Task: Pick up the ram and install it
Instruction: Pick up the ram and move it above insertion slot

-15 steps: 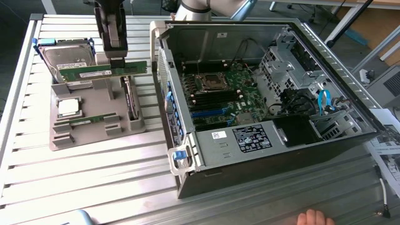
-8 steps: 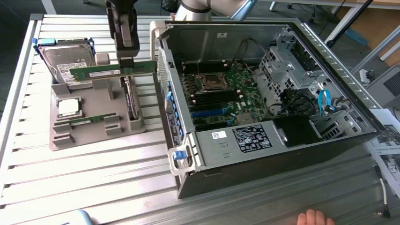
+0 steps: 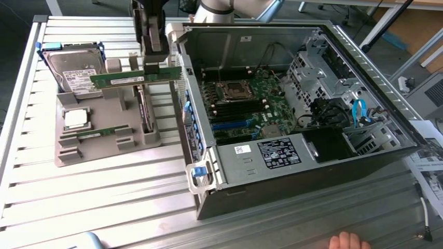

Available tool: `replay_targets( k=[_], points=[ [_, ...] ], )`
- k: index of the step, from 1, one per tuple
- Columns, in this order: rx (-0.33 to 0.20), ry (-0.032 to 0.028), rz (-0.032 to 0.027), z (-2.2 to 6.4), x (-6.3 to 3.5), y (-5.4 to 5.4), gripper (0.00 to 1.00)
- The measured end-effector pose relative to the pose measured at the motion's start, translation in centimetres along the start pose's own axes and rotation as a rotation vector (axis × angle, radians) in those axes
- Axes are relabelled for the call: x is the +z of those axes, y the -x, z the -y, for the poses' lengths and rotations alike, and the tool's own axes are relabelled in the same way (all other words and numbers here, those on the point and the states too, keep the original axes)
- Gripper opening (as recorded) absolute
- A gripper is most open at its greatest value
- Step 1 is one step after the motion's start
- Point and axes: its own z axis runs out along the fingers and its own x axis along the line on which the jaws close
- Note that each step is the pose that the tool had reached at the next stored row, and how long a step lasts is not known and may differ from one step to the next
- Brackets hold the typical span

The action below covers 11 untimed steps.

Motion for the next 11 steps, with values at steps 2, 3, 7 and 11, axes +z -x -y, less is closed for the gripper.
replay_targets(
  k=[2,3,7,11],
  points=[
    [0.0,-0.0011,-0.0001,0.41,0.0,0.0,0.12],
    [0.0,-0.0015,0.0,0.55,0.0,0.0,0.12],
    [0.0,-0.0045,-0.0003,1.47,0.0,-0.1,0.12],
    [0.0,-0.0077,-0.0005,2.37,0.0,-0.1,0.12]
  ],
)
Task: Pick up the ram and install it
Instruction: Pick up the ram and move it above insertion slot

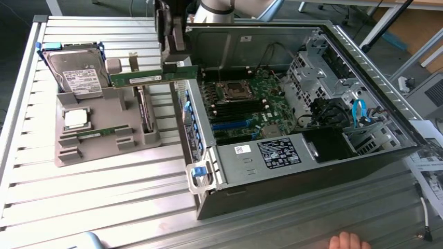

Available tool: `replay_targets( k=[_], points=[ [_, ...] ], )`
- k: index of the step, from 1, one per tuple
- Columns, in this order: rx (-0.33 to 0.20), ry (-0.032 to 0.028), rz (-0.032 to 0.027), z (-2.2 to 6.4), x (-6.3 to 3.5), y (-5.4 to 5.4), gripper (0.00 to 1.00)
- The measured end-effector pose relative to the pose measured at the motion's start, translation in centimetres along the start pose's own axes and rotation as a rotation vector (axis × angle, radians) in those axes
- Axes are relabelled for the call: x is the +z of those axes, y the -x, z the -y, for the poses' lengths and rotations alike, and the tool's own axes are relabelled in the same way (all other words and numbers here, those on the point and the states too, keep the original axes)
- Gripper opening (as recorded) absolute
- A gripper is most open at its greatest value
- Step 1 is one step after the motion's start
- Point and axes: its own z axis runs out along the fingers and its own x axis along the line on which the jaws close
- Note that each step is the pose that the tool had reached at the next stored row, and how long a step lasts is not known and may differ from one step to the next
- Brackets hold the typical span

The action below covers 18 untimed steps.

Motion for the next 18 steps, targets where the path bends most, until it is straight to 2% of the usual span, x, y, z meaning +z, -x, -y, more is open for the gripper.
replay_targets(
  k=[18],
  points=[
    [0.0,-0.0151,-0.0009,3.87,0.03,-0.2,0.12]
  ],
)
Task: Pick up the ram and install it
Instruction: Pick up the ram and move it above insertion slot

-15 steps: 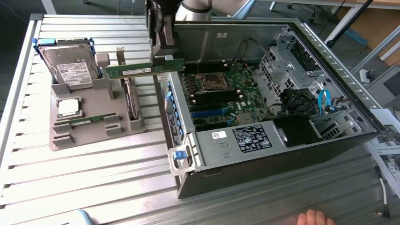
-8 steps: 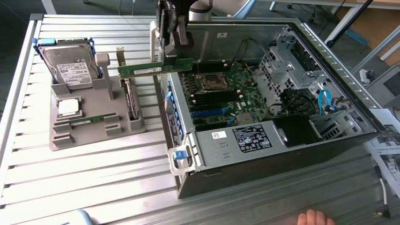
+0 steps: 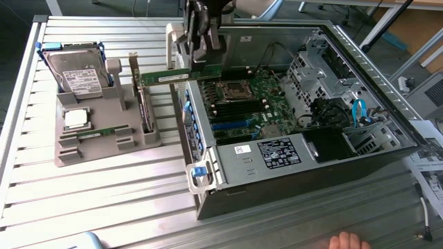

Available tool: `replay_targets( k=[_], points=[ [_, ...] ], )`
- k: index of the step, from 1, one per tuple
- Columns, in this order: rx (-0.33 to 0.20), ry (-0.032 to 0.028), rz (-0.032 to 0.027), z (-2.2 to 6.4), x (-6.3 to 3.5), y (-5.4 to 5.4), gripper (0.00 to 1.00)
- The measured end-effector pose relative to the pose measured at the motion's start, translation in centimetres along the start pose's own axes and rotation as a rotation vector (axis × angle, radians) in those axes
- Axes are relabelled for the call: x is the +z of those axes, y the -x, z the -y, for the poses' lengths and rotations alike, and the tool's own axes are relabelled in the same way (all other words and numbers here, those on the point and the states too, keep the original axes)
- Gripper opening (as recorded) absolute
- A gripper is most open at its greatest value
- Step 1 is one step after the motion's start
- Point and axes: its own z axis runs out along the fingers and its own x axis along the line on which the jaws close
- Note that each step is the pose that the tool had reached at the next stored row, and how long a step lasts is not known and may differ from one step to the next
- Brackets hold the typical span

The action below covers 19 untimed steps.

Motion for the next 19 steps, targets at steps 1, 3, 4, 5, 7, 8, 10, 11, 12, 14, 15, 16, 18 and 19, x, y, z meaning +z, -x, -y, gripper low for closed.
replay_targets(
  k=[1,3,4,5,7,8,10,11,12,14,15,16,18,19],
  points=[
    [0.0,-0.0009,-0.0001,0.21,0.01,0.0,0.12],
    [0.0,-0.0026,-0.0001,0.64,0.02,0.0,0.12],
    [0.0,-0.0035,-0.0002,0.88,0.02,-0.1,0.12],
    [0.0,-0.0042,-0.0003,1.08,0.02,-0.1,0.12],
    [0.0,-0.006,-0.0004,1.53,0.03,-0.1,0.12],
    [0.0,-0.0069,-0.0004,1.74,0.04,-0.1,0.12],
    [0.0,-0.0089,-0.0005,2.22,0.05,-0.1,0.12],
    [0.0,-0.0101,-0.0006,2.5,0.05,-0.2,0.12],
    [0.0,-0.0111,-0.0006,2.76,0.06,-0.2,0.12],
    [0.0,-0.0127,-0.0008,3.15,0.07,-0.2,0.12],
    [0.0,-0.0135,-0.0008,3.36,0.07,-0.2,0.12],
    [0.0,-0.0142,-0.0009,3.57,0.08,-0.2,0.12],
    [0.0,-0.016,-0.001,3.97,0.09,-0.2,0.12],
    [0.0,-0.0168,-0.0011,4.17,0.09,-0.3,0.12]
  ],
)
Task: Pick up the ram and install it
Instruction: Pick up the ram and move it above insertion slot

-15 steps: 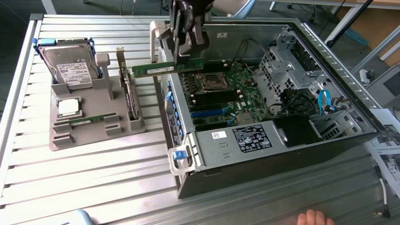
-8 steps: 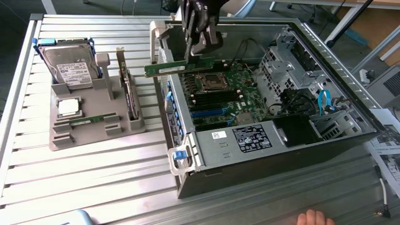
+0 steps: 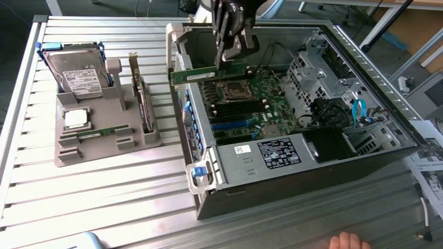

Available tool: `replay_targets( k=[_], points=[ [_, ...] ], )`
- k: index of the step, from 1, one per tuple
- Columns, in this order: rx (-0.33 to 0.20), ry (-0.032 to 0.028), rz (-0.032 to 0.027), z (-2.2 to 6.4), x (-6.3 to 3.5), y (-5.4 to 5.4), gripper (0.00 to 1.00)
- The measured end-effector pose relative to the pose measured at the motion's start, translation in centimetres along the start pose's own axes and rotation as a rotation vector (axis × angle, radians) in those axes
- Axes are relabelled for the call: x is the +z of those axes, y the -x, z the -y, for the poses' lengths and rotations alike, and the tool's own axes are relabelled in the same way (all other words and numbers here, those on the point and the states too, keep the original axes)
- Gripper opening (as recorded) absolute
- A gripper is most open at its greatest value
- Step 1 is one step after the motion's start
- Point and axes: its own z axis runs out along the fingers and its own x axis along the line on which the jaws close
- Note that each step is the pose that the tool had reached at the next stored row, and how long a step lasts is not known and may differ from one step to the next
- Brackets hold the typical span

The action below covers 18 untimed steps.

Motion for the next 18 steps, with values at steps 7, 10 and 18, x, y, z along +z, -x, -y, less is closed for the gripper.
replay_targets(
  k=[7,10,18],
  points=[
    [0.0,-0.0064,-0.0003,1.83,0.07,-0.1,0.12],
    [0.0,-0.0096,-0.0005,2.59,0.1,-0.2,0.12],
    [0.0,-0.017,-0.001,4.16,0.16,-0.3,0.12]
  ],
)
